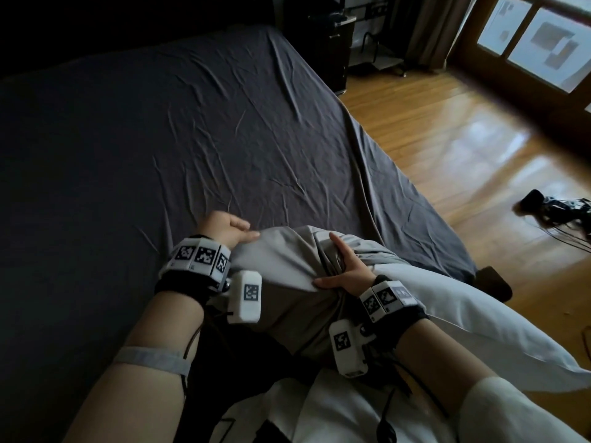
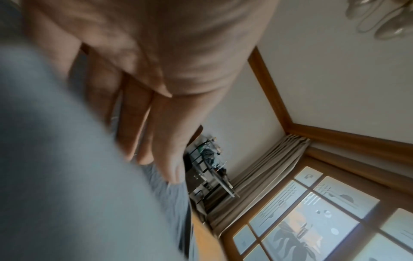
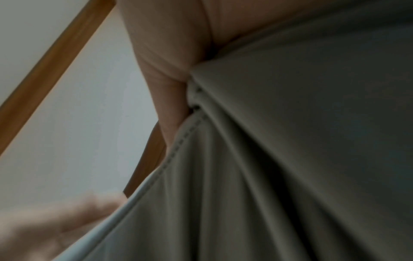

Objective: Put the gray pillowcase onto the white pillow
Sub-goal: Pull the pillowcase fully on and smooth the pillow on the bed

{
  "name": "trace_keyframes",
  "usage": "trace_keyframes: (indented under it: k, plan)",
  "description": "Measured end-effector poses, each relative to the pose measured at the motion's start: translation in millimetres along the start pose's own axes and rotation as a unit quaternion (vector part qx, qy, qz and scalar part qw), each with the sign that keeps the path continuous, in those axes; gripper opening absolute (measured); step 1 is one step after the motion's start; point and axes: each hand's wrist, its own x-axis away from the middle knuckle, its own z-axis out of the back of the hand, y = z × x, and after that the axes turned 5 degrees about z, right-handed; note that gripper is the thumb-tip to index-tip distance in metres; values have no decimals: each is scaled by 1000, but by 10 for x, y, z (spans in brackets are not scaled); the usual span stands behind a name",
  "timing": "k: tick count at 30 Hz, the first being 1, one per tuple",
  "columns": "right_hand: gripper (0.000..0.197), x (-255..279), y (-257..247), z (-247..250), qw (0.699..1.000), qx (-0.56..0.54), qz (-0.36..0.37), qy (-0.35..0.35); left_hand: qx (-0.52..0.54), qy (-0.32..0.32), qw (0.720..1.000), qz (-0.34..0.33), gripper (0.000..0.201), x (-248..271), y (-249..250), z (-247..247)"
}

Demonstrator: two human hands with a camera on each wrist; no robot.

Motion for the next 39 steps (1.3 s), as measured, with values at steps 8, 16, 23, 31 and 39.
trace_keyframes:
  k: [8,16,23,31,39]
  plan:
    - [102,8,53,-62,1000,-3,-15,-5,-124,35,991,46,8,109,-172,-129]
    - [103,35,39,-30,1000,-5,-27,1,-113,87,990,-9,15,146,-89,-83]
    - [100,56,-63,-39,999,-29,-13,-11,-191,81,978,6,18,137,57,-234]
    - [99,-8,-225,36,999,-7,13,-35,-365,-5,930,-47,25,213,359,-758]
    - [89,-80,-371,-1,993,-17,-41,-106,196,-81,977,-17,22,189,142,-808]
